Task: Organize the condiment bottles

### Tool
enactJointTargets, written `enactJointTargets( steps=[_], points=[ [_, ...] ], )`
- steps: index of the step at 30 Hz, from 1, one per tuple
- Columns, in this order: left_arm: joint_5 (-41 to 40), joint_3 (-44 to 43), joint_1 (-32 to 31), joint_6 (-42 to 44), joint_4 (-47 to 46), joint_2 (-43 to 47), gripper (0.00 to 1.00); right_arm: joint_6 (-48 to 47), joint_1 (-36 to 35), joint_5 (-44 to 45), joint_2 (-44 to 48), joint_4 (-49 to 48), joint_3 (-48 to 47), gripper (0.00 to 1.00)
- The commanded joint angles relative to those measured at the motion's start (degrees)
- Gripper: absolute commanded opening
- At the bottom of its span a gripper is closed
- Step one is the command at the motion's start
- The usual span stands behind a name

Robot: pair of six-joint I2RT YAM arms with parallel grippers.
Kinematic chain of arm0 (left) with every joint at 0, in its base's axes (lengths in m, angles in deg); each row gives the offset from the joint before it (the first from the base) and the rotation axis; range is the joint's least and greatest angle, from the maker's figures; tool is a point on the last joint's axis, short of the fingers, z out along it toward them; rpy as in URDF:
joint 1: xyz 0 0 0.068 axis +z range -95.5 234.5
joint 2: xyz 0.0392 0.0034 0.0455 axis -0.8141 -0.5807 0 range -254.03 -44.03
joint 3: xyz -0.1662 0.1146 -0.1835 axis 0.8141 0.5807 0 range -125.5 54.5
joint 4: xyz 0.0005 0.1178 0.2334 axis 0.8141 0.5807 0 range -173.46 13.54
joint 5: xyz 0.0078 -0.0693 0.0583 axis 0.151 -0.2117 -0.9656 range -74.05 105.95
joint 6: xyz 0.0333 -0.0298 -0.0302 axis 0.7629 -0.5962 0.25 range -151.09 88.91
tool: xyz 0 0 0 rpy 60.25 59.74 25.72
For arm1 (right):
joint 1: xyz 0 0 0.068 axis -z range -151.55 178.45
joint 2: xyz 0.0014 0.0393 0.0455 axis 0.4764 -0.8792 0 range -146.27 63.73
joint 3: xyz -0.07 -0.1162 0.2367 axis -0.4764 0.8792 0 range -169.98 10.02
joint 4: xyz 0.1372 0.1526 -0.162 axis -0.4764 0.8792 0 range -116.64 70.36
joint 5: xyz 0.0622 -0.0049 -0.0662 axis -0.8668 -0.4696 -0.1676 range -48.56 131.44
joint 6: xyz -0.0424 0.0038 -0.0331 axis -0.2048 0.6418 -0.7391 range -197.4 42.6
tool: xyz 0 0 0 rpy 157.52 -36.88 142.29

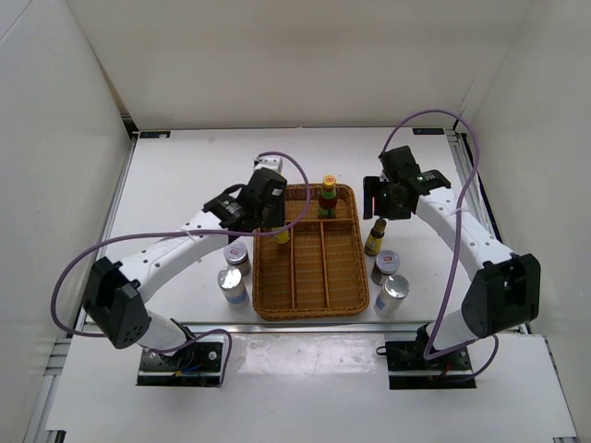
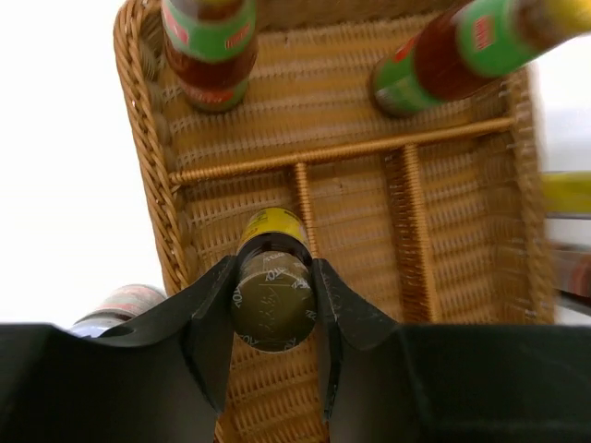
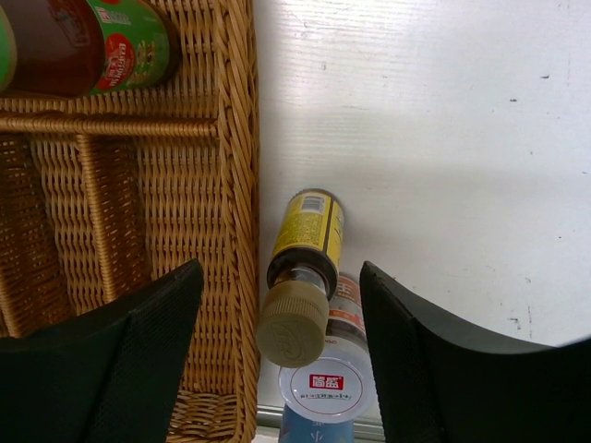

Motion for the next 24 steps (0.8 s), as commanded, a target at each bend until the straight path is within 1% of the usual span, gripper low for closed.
enactJointTargets(
  steps=[1,3,6,8,9,11,12,18,19,20,21,23,24],
  points=[
    [-4.7,0.6,-1.5,-2.1,-2.8,-1.5,0.11,-0.2,0.3,0.0,1.6,-0.3,0.4,0.71],
    [-5.4,0.6,-1.5,-2.1,-2.8,-2.7,0.11,-0.2,0.3,-0.5,1.6,-0.3,0.9,0.68],
    [-7.0,1.1,-2.1,-2.6,-2.8,-4.2,0.11,-0.2,0.3,-0.5,1.6,-0.3,1.6,0.67],
    [-7.7,1.1,-2.6,-2.6,-2.8,-4.7,0.15,-0.2,0.3,-1.0,1.6,-0.3,1.6,0.66],
    [-7.7,1.1,-2.6,-2.6,-2.8,-5.2,0.20,-0.2,0.3,-1.0,1.6,-0.9,2.1,0.64],
    [-8.3,1.1,-2.6,-2.6,-2.8,-5.7,0.24,-0.2,-0.3,-1.0,1.6,-0.9,2.1,0.64],
    [-8.3,1.1,-2.6,-2.6,-2.8,-5.7,0.27,-0.2,-0.3,-1.0,1.6,-0.9,2.1,0.61],
    [-8.3,1.1,-2.6,-2.6,-2.8,-7.6,0.50,0.3,-1.4,0.7,0.5,-0.9,2.6,0.58],
    [-8.3,1.1,-2.6,-2.6,-2.8,-7.6,0.57,0.8,-1.4,1.4,0.5,-0.4,3.2,0.58],
    [-8.3,1.1,-2.6,-2.6,-2.8,-7.6,0.60,0.8,-1.4,1.4,0.5,-0.3,3.2,0.58],
    [-8.3,1.1,-2.6,-2.6,-2.8,-7.1,0.67,0.8,-1.4,2.2,0.5,0.2,3.8,0.58],
    [-8.3,0.5,-2.6,-2.0,-2.8,-6.5,0.74,0.8,-1.9,2.9,1.0,0.2,4.3,0.58],
    [-8.3,0.5,-2.6,-2.0,-2.8,-6.5,0.79,0.8,-1.9,3.4,1.0,0.2,4.3,0.58]
  ],
)
